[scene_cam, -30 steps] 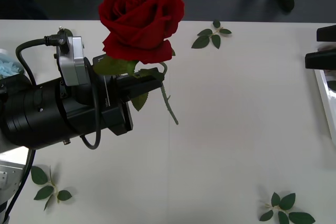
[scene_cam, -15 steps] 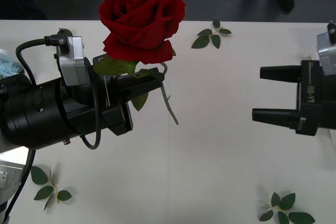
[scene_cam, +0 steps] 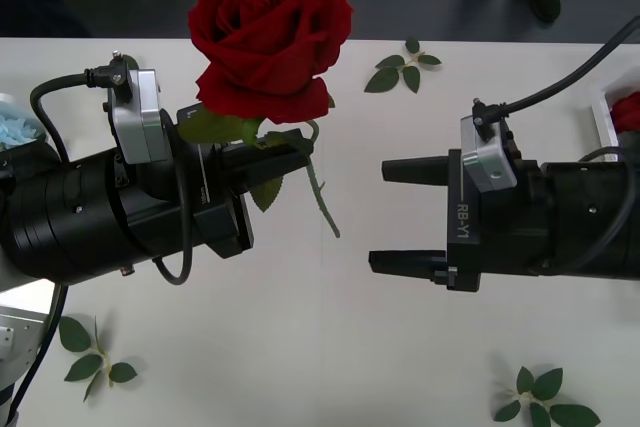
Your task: Put the red flowers into the right box and the blue flowers into the left box
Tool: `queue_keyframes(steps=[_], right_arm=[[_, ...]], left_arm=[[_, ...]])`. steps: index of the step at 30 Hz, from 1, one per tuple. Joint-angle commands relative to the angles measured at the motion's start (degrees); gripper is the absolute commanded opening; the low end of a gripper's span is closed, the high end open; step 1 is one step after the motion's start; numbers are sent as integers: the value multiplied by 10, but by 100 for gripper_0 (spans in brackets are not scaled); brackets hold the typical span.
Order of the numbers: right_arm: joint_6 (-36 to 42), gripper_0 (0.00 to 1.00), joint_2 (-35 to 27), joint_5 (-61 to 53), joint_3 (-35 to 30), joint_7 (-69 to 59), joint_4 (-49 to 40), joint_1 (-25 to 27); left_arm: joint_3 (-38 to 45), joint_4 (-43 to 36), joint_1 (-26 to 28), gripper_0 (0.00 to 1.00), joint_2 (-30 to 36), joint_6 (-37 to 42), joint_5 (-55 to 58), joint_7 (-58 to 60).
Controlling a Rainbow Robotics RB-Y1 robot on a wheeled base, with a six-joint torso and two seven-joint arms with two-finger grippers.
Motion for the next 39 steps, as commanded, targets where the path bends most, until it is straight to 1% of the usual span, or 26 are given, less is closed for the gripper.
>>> queue_keyframes(steps=[1, 6, 9, 13, 16, 17, 18, 19, 20, 21, 22, 23, 39], right_arm=[[-32, 94, 21, 15, 38, 13, -6, -37], [-66, 94, 52, 27, 96, 13, 11, -75], [-76, 94, 66, 32, 123, 13, 22, -89], [-103, 94, 74, 33, 153, 13, 25, -106], [-116, 94, 77, 33, 164, 13, 25, -116], [-116, 90, 78, 33, 165, 13, 26, -117], [-117, 83, 77, 33, 165, 13, 26, -116], [-117, 59, 77, 33, 165, 13, 27, -116], [-116, 33, 76, 33, 165, 13, 27, -116], [-116, 20, 76, 33, 165, 13, 27, -116], [-117, 1, 76, 33, 165, 13, 27, -116], [-119, 0, 76, 33, 165, 13, 27, -116], [-127, 0, 77, 32, 165, 13, 27, -116]], left_arm=[[-3, -18, -14, 0, -3, 1, 0, -20], [-3, -18, -14, 0, -3, 1, 0, -20], [-3, -18, -14, 0, -3, 1, 0, -20], [-3, -18, -14, 0, -3, 1, 0, -20], [-3, -18, -14, 0, -3, 1, 0, -20], [-3, -18, -14, 0, -3, 1, 0, -20], [-3, -18, -14, 0, -3, 1, 0, -20], [-3, -18, -14, 0, -3, 1, 0, -20], [-3, -18, -14, 0, -3, 1, 0, -20], [-3, -18, -14, 0, -3, 1, 0, -20], [-3, -18, -14, 0, -3, 1, 0, -20], [-3, -18, -14, 0, -3, 1, 0, -20], [-3, -18, -14, 0, -3, 1, 0, -20]])
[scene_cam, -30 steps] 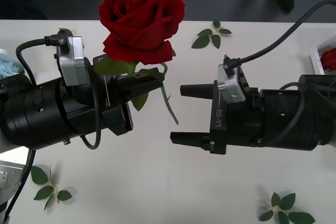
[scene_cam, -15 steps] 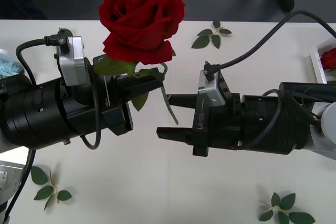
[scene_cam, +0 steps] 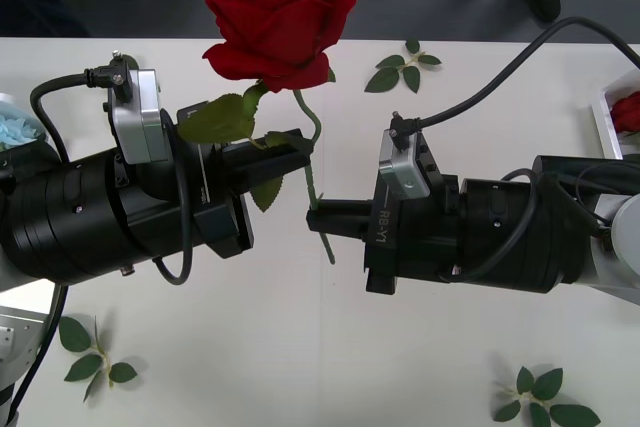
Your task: Put the red flowers into the right box and the blue flowers into the left box
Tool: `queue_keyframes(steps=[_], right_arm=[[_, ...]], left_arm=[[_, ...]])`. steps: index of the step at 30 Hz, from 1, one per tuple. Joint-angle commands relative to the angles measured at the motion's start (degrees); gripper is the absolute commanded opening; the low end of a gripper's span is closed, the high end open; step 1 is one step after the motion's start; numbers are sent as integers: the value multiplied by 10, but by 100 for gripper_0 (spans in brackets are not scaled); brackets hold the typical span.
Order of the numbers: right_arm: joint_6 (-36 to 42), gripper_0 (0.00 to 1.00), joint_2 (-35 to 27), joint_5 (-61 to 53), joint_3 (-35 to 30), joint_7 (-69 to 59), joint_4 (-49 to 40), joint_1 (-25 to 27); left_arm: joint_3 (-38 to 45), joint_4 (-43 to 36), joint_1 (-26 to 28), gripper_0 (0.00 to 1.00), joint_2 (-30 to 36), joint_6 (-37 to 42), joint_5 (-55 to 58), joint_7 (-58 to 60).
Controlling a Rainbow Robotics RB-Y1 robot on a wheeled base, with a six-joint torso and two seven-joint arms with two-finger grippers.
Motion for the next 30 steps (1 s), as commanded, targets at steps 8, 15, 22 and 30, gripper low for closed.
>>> queue_keyframes(steps=[8, 15, 22, 30], right_arm=[[-5, 0, 1, -6, -10, 13, -7, -2], [-5, 0, 1, -6, -10, 13, -7, -2], [-5, 0, 1, -6, -10, 13, -7, -2], [-6, 0, 1, -7, -10, 13, -1, 7]], left_arm=[[-3, -18, -14, 100, -3, 1, 0, -20], [-3, -18, -14, 100, -3, 1, 0, -20], [-3, -18, -14, 100, -3, 1, 0, -20], [-3, -18, -14, 100, -3, 1, 0, -20]])
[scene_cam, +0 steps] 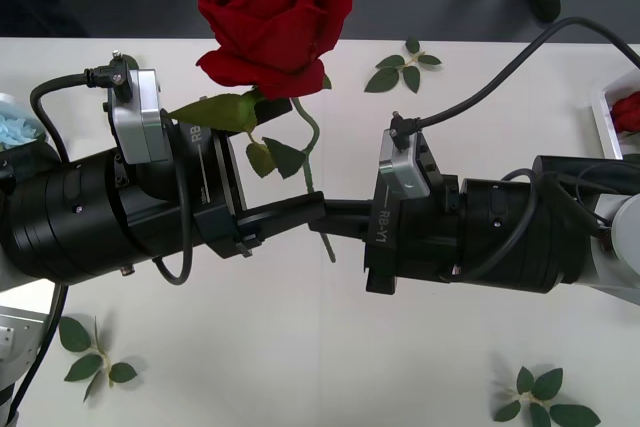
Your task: Put the red flowers into the right box and the blue flowers into the left box
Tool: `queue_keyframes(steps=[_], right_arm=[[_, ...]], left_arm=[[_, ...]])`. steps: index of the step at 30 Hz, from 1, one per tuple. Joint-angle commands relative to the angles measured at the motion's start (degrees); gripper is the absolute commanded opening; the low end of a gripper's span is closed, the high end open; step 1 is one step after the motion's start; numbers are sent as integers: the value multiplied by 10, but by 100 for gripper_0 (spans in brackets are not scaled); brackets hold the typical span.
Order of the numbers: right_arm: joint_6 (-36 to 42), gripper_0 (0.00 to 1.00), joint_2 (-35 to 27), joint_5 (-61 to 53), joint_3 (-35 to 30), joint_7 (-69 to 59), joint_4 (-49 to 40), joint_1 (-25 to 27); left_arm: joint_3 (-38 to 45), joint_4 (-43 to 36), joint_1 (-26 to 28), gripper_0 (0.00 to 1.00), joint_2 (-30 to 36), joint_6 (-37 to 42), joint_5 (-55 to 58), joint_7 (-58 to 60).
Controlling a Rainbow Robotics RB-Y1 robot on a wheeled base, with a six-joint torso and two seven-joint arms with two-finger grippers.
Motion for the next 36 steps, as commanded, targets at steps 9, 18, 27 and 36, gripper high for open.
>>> queue_keyframes(steps=[9, 18, 27, 36], right_arm=[[31, 0, -27, -91, -87, 0, 28, 9], [222, 0, -54, -136, -229, -57, 145, 9], [394, 0, -88, -115, -319, -154, 250, 10], [533, 0, -108, -11, -390, -292, 339, 10]], left_arm=[[39, -10, 12, 100, 2, 6, 16, -20], [127, -10, 12, 100, 71, 71, 42, -20], [225, 9, 12, 100, 121, 174, 42, -20], [255, 57, 12, 100, 199, 204, 42, -20]])
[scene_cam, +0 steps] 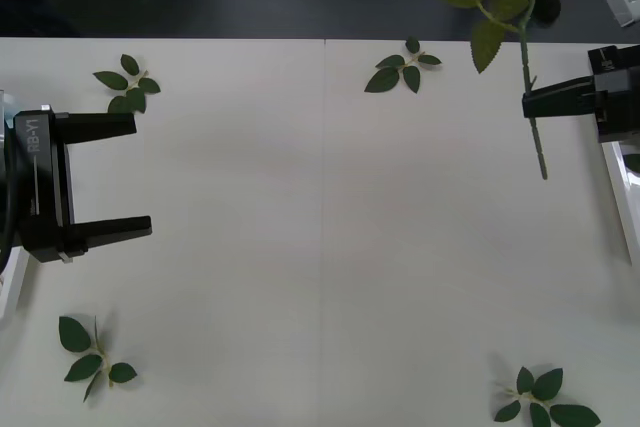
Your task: Put the red flowers into the right box and the blue flowers into the left box
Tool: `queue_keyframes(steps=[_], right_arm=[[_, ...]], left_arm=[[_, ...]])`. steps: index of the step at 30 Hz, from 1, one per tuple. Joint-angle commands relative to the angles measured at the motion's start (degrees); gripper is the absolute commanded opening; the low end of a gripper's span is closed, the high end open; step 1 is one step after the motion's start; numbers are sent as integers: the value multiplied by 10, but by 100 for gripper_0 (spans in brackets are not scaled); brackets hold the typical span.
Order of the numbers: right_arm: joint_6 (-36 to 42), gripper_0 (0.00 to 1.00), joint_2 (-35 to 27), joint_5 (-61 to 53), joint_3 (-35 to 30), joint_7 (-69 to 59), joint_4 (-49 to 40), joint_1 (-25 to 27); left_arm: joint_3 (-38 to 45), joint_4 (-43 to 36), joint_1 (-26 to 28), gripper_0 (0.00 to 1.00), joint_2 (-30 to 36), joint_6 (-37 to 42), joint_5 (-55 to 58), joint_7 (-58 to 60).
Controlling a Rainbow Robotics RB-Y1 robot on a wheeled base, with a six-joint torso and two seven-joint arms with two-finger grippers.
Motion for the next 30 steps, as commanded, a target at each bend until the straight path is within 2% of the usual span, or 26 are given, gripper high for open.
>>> queue_keyframes(steps=[1, 5, 9, 15, 21, 30], right_arm=[[47, 0, -20, 47, -31, -52, 33, -6], [87, 0, -30, 105, -62, -89, 75, 9], [92, 0, -51, 123, -82, -96, 120, 31], [92, 0, -85, 128, -125, -96, 192, 97], [101, 0, -102, 194, -177, -97, 242, 156], [83, 0, -113, 303, -180, -102, 335, 164]], left_arm=[[6, 17, 11, 100, 51, 2, 7, -20], [16, 47, 11, 100, 84, 2, 13, -20], [27, 74, 13, 100, 112, 2, 20, -20], [50, 116, 14, 100, 146, 28, 33, -20], [71, 165, 10, 100, 149, 63, 40, -20], [86, 204, -8, 100, 148, 85, 19, -20]])
